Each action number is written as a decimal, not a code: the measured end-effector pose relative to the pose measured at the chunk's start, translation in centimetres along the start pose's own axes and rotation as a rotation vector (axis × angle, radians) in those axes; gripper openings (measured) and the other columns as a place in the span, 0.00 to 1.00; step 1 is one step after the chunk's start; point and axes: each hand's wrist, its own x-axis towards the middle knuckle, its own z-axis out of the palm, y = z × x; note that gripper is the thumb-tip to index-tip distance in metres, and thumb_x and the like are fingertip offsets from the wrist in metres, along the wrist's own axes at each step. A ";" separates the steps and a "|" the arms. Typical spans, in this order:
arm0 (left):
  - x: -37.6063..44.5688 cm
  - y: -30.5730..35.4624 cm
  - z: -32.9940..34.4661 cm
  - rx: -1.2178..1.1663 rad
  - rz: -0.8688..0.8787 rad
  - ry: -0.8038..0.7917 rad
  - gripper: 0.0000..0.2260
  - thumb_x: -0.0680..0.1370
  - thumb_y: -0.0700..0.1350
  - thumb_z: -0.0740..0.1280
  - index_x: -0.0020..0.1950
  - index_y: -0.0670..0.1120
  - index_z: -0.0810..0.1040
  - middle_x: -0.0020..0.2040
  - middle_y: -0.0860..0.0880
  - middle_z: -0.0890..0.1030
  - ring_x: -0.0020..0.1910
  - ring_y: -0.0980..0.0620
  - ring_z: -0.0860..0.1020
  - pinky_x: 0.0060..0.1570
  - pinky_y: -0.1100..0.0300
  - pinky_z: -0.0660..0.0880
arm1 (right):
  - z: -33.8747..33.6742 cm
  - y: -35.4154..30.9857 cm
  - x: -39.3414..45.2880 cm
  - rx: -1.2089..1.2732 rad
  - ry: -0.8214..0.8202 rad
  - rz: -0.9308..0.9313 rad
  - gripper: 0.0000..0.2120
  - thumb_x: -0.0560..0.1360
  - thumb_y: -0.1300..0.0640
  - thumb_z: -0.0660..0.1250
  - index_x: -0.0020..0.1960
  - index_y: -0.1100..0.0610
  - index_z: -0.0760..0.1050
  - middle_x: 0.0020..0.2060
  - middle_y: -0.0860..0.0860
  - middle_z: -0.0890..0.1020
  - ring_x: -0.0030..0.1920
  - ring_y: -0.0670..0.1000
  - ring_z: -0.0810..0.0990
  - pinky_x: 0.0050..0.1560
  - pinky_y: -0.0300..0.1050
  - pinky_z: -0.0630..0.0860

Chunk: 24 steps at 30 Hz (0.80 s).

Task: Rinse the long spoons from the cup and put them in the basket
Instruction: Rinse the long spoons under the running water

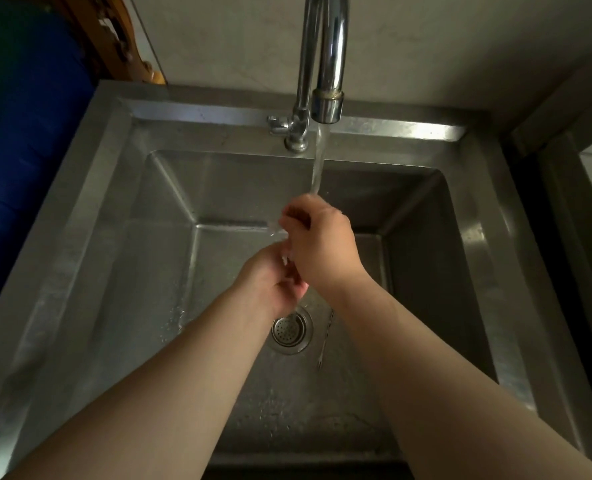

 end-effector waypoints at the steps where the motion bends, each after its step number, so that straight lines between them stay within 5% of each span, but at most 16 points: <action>1: -0.1 0.0 -0.1 0.057 0.006 0.020 0.07 0.79 0.37 0.61 0.43 0.45 0.75 0.30 0.51 0.76 0.27 0.56 0.74 0.27 0.64 0.71 | -0.1 -0.1 -0.1 0.020 0.000 0.018 0.04 0.77 0.59 0.68 0.44 0.53 0.80 0.38 0.45 0.82 0.43 0.49 0.81 0.47 0.47 0.79; 6: -0.5 -0.9 -0.2 0.311 -0.007 0.009 0.09 0.81 0.47 0.61 0.56 0.48 0.78 0.48 0.46 0.81 0.48 0.52 0.77 0.44 0.58 0.72 | 0.1 -0.7 -0.7 0.076 0.030 0.013 0.16 0.80 0.49 0.64 0.39 0.60 0.75 0.33 0.51 0.78 0.38 0.53 0.77 0.40 0.49 0.75; 9: -1.0 -1.8 -0.1 0.479 0.026 0.071 0.09 0.81 0.42 0.59 0.49 0.46 0.80 0.34 0.49 0.84 0.33 0.56 0.80 0.31 0.62 0.75 | 0.1 -0.9 -0.5 0.090 0.069 0.016 0.19 0.81 0.48 0.61 0.41 0.62 0.75 0.36 0.56 0.80 0.40 0.56 0.78 0.45 0.55 0.76; 12: -0.9 -2.6 -0.6 0.723 0.274 0.200 0.17 0.82 0.41 0.57 0.38 0.46 0.79 0.19 0.54 0.74 0.19 0.59 0.71 0.24 0.66 0.68 | -0.1 -1.1 0.2 0.091 0.084 0.058 0.14 0.80 0.53 0.64 0.41 0.60 0.79 0.35 0.52 0.81 0.40 0.54 0.80 0.45 0.55 0.78; 17: -0.8 -3.3 -1.9 0.668 0.615 0.029 0.15 0.79 0.54 0.61 0.35 0.56 0.81 0.33 0.55 0.81 0.36 0.56 0.79 0.42 0.57 0.79 | -0.7 -0.9 1.3 0.248 0.058 0.150 0.10 0.78 0.57 0.66 0.39 0.47 0.77 0.31 0.44 0.81 0.30 0.40 0.79 0.37 0.46 0.78; 20: -0.8 -3.1 -1.0 0.514 0.652 -0.056 0.12 0.79 0.46 0.62 0.37 0.55 0.78 0.28 0.52 0.76 0.26 0.55 0.72 0.27 0.60 0.69 | -0.8 -0.6 1.1 0.368 0.007 0.224 0.07 0.77 0.55 0.69 0.41 0.50 0.79 0.33 0.45 0.83 0.29 0.39 0.78 0.33 0.40 0.76; 24: -1.3 -3.2 -0.7 0.563 0.658 0.062 0.12 0.78 0.57 0.62 0.36 0.57 0.77 0.25 0.53 0.69 0.24 0.53 0.65 0.27 0.56 0.61 | -0.7 -0.2 0.9 0.384 -0.022 0.261 0.10 0.77 0.55 0.70 0.38 0.56 0.76 0.30 0.49 0.76 0.32 0.47 0.74 0.36 0.46 0.74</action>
